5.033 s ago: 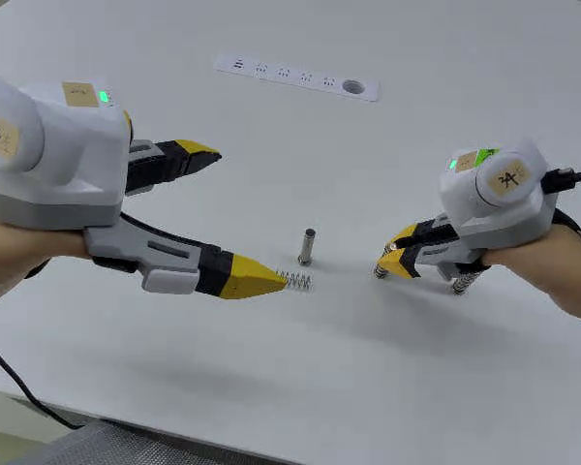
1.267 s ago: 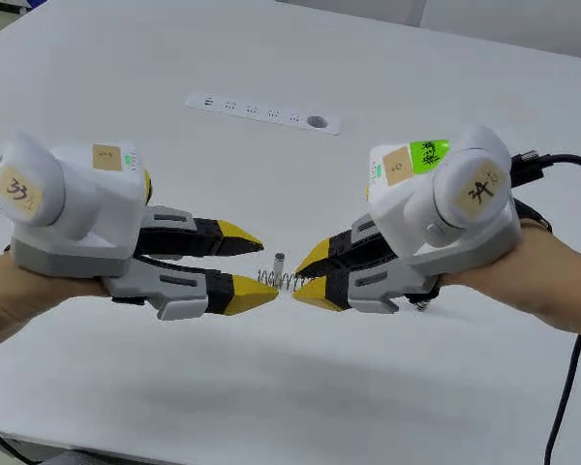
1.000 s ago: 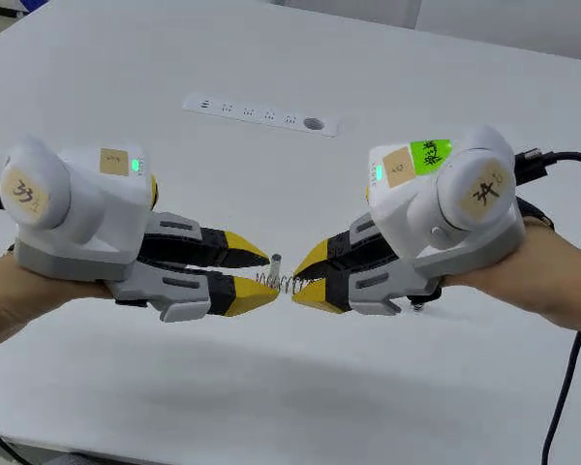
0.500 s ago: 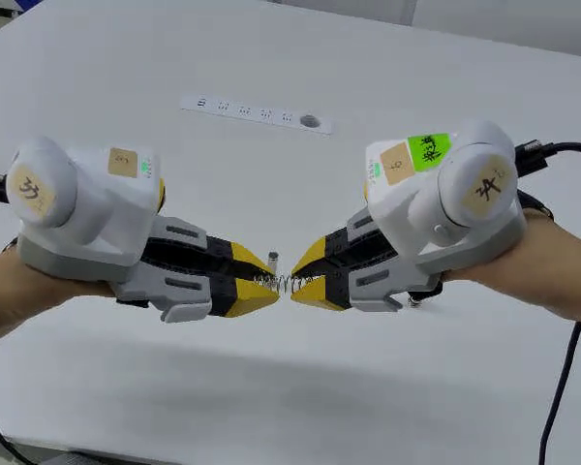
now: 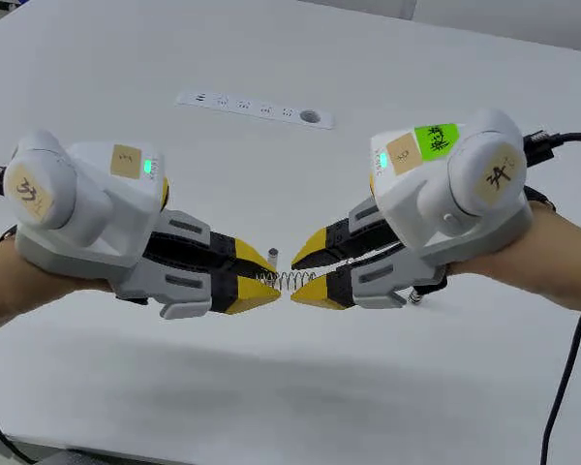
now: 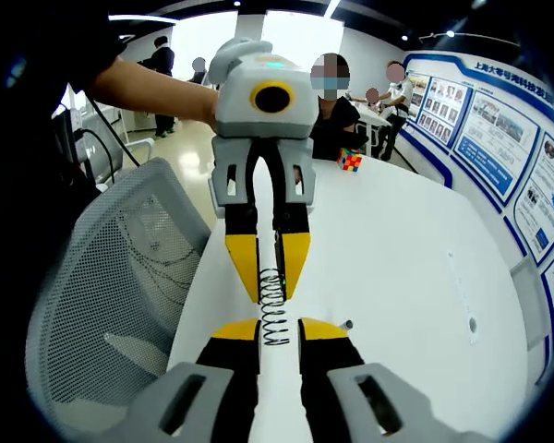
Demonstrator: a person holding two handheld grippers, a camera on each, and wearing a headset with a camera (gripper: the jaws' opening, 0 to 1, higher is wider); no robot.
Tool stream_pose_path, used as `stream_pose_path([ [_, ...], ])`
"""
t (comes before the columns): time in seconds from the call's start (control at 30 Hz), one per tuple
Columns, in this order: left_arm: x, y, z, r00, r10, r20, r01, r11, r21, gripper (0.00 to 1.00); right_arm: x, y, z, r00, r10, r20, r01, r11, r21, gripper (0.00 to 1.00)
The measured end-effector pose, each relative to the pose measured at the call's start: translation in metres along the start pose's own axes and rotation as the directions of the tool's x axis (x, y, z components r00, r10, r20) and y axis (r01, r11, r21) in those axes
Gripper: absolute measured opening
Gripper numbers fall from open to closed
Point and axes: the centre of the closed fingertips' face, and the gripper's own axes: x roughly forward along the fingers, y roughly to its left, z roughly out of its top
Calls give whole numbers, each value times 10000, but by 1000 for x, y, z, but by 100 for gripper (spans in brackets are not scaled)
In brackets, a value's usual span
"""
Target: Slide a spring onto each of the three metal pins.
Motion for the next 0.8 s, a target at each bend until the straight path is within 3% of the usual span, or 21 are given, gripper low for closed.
stream_pose_path([
  [0.23,-2,0,1,10000,-26,28,26,9999,-111,10,0,1,-7,9999,74,-81,-72,9995,293,16],
  [0.43,-3,0,2,10000,-19,80,20,10000,-90,10,-3,4,-4,9996,204,199,-214,9984,527,12],
  [0.6,-3,-1,2,10000,-22,32,22,10000,-29,10,-9,5,4,9978,238,619,-270,9983,519,11],
  [0.73,-3,0,2,10000,9,6,-9,10000,40,10,-17,4,19,9893,294,1428,-421,9954,861,11],
  [0.8,-2,1,3,10000,50,45,-50,10000,47,10,-18,3,20,9893,243,1440,-361,9961,802,11],
])
